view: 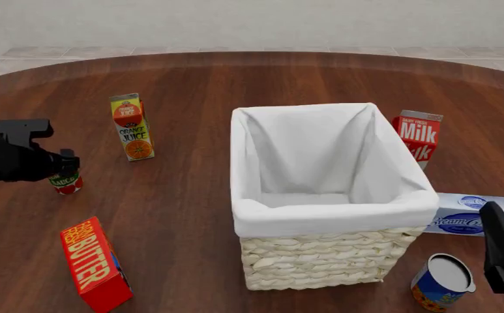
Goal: Pick up the alphabet soup and the tomato sauce, and put them in the basket.
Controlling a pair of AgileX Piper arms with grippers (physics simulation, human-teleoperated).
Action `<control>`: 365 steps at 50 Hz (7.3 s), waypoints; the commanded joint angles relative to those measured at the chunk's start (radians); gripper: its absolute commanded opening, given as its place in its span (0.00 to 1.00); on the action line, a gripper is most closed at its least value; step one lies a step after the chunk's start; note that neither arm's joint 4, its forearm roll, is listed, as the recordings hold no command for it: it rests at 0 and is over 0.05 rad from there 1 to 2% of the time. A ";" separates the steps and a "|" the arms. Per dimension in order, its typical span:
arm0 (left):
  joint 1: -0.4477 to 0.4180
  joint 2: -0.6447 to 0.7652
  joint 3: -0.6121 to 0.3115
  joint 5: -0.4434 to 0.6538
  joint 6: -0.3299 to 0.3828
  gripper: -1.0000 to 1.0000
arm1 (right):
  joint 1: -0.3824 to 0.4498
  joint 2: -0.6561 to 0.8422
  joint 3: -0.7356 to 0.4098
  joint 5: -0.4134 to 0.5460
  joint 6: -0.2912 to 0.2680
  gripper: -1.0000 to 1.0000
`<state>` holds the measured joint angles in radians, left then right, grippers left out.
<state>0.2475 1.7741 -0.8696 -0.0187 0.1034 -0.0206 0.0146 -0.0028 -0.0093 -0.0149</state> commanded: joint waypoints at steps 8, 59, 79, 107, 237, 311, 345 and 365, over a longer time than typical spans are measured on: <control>-0.007 0.034 0.002 -0.020 0.001 1.00 | -0.002 -0.001 0.000 0.000 0.003 1.00; -0.036 -0.121 0.001 0.026 0.020 0.00 | 0.003 -0.008 -0.002 0.005 0.001 1.00; -0.019 -0.241 0.018 0.061 0.098 0.00 | 0.008 -0.012 -0.002 0.008 -0.001 1.00; -0.101 -0.451 -0.083 0.248 0.056 0.00 | 0.009 -0.011 -0.002 0.008 0.002 1.00; -1.010 -0.456 -0.351 0.334 0.075 0.00 | 0.013 -0.014 -0.009 -0.007 0.010 1.00; -1.162 -0.175 -0.440 0.431 0.141 0.00 | 0.013 -0.012 -0.008 -0.009 0.004 1.00; -1.164 -0.089 -0.472 0.477 0.103 0.00 | 0.009 -0.014 -0.013 -0.005 0.014 1.00; -1.160 -0.087 -0.482 0.480 0.106 1.00 | 0.012 -0.014 -0.012 -0.007 0.012 1.00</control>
<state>-0.9150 1.6846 -1.3477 0.4607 0.2070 -0.0095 0.0005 -0.0157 -0.0158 -0.0024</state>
